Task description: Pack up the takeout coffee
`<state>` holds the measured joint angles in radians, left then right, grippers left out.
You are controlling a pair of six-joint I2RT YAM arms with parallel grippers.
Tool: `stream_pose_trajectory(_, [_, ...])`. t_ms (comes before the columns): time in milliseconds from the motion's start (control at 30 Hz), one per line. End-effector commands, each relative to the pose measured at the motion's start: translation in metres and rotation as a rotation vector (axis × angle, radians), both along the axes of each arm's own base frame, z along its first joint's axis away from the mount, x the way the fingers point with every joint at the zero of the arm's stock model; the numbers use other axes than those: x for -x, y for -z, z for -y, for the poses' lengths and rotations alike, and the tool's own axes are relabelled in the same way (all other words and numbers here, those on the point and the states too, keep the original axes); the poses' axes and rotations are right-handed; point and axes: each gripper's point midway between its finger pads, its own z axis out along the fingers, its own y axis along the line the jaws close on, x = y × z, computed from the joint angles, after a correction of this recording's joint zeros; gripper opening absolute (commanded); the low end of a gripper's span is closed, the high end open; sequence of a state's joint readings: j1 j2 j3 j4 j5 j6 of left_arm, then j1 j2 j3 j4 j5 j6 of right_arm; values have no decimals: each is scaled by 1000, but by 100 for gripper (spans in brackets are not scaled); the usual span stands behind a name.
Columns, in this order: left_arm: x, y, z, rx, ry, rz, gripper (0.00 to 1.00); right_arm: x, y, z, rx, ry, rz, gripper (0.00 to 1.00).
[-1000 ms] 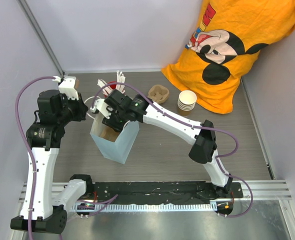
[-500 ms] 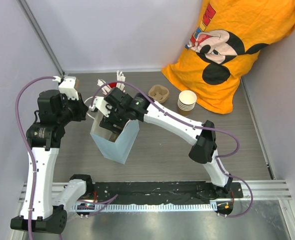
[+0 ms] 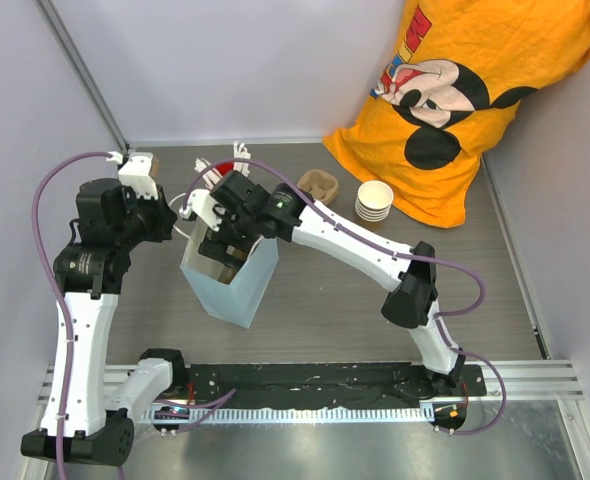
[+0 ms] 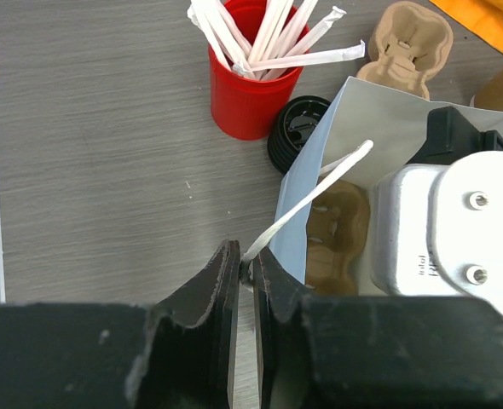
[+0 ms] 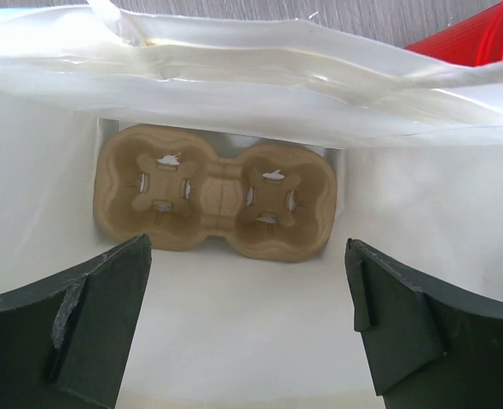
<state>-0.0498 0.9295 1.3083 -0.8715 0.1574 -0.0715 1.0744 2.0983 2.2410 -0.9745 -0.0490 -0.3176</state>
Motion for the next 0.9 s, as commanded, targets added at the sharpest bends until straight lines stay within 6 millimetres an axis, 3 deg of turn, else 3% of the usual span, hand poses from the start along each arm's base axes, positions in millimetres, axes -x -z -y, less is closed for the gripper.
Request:
stream_pose_trajectory(0, [-5,-13,-1,8,-6,47,15,3,-71,8,-124,-6,100,100])
stream_pose_trajectory(267, [-6,-14,2,12,6,45,16,3,-108,10,-208,-17,160,100])
stream_pose_trajectory(500, [-5,-15,4,13,21,49,17,8,-162,18,-326,-15,216,100])
stream_pose_trajectory(767, [-3,-15,7,19,40,48,20,7,-213,44,-410,5,303,100])
stream_pose_trajectory(867, [-2,-19,8,15,54,53,24,-4,-221,58,-414,30,326,100])
